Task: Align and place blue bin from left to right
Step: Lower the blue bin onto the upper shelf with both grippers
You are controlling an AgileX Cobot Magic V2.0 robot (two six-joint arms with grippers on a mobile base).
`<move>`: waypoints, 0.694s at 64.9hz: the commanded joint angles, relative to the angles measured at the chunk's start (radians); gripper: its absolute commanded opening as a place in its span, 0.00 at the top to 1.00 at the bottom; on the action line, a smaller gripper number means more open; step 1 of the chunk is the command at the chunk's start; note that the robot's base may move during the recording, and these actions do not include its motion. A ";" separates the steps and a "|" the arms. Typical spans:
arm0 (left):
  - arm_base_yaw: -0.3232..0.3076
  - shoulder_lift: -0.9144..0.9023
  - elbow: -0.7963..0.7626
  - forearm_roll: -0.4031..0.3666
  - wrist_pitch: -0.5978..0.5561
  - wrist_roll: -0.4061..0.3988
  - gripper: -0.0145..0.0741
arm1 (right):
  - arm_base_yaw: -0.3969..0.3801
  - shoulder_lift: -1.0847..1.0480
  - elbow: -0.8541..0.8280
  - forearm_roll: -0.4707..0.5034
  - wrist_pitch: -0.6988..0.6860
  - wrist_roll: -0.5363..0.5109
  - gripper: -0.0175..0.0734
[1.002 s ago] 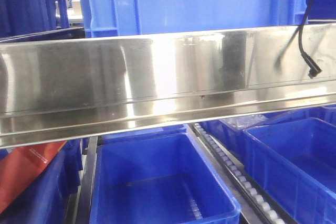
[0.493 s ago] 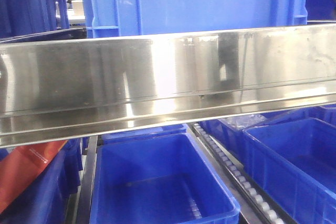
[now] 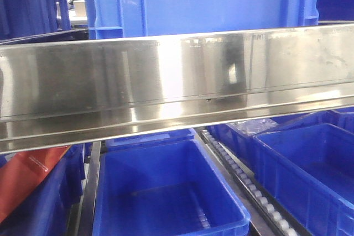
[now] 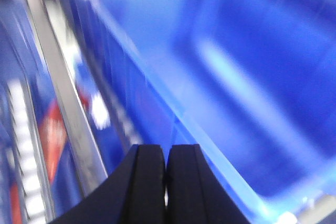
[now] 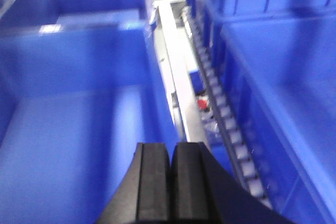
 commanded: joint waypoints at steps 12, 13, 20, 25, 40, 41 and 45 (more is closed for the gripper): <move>-0.002 -0.377 0.412 0.048 -0.277 0.004 0.83 | 0.032 -0.260 0.452 0.001 -0.312 -0.013 0.90; -0.002 -0.394 0.430 0.051 -0.283 0.004 0.83 | 0.032 -0.277 0.497 0.001 -0.336 -0.013 0.90; -0.002 -0.525 0.554 0.066 -0.307 0.004 0.83 | 0.032 -0.430 0.744 0.003 -0.469 -0.013 0.90; -0.002 -0.604 0.619 0.068 -0.311 0.004 0.83 | 0.032 -0.549 0.885 0.003 -0.544 -0.013 0.90; -0.002 -0.816 0.783 0.070 -0.355 0.004 0.83 | 0.032 -0.894 1.209 0.003 -0.656 -0.013 0.90; -0.002 -0.835 0.793 0.070 -0.356 0.004 0.83 | 0.032 -0.912 1.221 0.003 -0.658 -0.013 0.90; -0.002 -0.893 0.835 0.070 -0.359 0.004 0.83 | 0.032 -0.991 1.281 0.003 -0.665 -0.013 0.90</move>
